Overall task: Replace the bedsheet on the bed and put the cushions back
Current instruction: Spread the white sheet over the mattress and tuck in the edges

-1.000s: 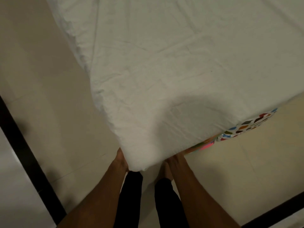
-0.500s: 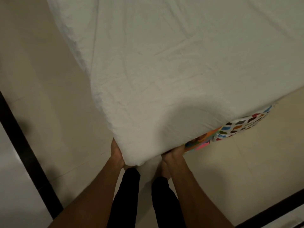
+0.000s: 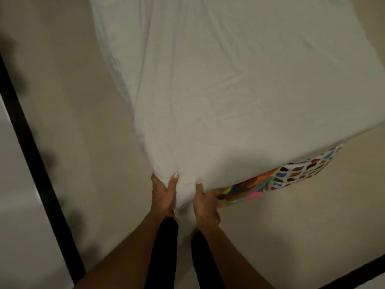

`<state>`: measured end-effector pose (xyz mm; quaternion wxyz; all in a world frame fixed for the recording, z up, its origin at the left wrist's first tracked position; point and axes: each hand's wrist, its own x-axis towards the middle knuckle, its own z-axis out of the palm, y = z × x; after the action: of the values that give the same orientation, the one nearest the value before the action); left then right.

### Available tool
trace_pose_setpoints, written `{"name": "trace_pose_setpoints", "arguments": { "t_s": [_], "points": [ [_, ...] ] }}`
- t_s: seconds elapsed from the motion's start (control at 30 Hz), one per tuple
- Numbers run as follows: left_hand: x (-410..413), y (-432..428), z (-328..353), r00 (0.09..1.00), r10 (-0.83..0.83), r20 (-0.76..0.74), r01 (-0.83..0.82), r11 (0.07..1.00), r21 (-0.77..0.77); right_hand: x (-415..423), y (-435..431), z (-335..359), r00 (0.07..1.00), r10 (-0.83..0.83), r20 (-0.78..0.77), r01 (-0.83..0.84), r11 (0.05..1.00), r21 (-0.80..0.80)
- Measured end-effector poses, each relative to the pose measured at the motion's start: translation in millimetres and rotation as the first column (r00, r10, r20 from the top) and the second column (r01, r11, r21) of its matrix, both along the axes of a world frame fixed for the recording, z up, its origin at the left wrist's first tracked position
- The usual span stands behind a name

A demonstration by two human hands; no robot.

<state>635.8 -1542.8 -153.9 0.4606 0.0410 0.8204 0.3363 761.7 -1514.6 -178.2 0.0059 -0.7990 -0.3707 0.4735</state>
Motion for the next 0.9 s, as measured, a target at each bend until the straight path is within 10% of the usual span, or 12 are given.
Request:
{"name": "trace_pose_setpoints", "arguments": {
  "t_s": [0.17,0.3,0.57,0.9],
  "points": [
    [-8.9,11.4,11.6,0.998,-0.050,0.043,0.055,0.992,-0.116,10.6,-3.5,-66.4,0.976,-0.111,-0.188,0.110,0.994,-0.019],
    [-15.0,7.9,52.2,0.968,-0.246,0.045,0.249,0.943,-0.219,14.7,24.5,34.4,0.969,0.156,-0.189,-0.188,0.968,-0.165],
    [-3.1,1.0,215.6,0.655,-0.750,-0.095,0.682,0.640,-0.354,0.9,65.2,241.8,0.568,0.817,0.102,-0.823,0.560,0.099],
    [-51.0,16.5,372.7,0.428,-0.832,-0.352,0.722,0.549,-0.421,-45.8,79.8,397.6,0.225,0.887,0.403,-0.969,0.159,0.191]
  ]
}}
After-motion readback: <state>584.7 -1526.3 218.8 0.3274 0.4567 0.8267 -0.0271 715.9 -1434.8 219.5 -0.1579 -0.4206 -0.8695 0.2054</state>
